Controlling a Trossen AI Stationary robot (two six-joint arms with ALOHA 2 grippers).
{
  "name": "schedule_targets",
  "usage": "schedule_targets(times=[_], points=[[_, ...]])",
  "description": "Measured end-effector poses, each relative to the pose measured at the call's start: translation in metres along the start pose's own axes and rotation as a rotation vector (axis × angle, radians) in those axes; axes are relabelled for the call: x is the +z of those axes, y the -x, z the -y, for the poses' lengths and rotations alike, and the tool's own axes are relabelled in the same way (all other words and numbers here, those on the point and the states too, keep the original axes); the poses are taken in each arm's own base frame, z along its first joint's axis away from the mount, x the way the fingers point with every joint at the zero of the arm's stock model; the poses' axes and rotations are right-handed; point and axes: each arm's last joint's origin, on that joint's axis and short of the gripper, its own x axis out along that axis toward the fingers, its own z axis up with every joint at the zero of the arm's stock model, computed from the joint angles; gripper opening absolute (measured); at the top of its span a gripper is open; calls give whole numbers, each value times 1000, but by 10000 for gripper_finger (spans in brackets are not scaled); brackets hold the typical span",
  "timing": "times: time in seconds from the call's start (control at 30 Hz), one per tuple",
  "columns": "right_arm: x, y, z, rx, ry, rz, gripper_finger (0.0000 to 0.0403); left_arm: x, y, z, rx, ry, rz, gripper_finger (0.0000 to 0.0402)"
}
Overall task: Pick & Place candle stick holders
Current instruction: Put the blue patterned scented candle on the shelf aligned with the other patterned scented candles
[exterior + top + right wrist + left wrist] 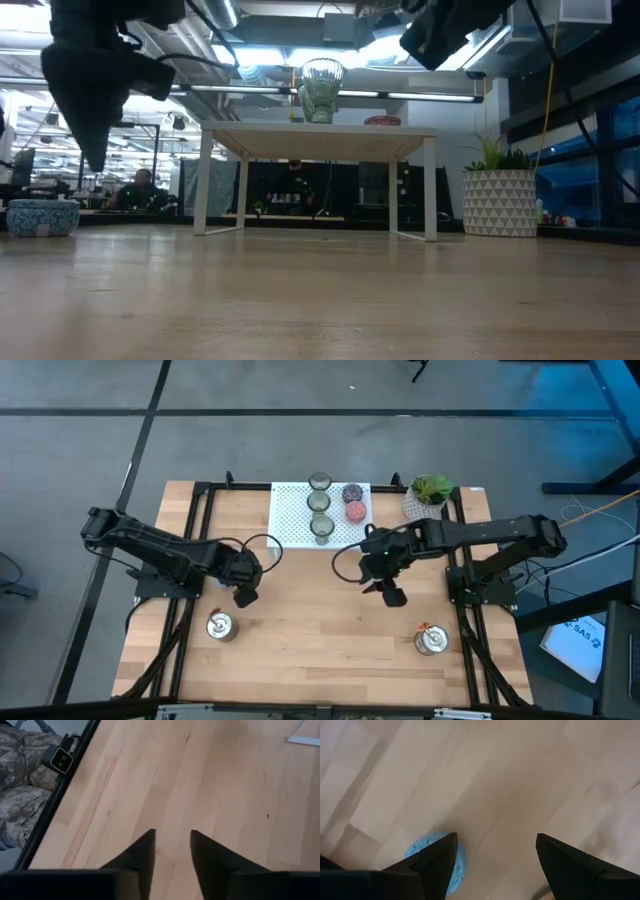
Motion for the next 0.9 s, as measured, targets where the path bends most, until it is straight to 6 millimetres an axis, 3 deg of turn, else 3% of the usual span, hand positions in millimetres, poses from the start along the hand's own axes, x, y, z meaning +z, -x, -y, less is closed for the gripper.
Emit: schedule_targets(times=[0.37, 0.63, 0.9], points=[[3, -12, 4, 1, -1, -7, 231, -18, 6, -25, 123, 142, -158, 272], [3, -13, 3, 1, 1, -9, 255, -22, -23, -37, 82, 142, -182, 309], [3, -13, 3, 1, 2, -7, 257, -20, -36, -46, 104, 168, -148, 322]])
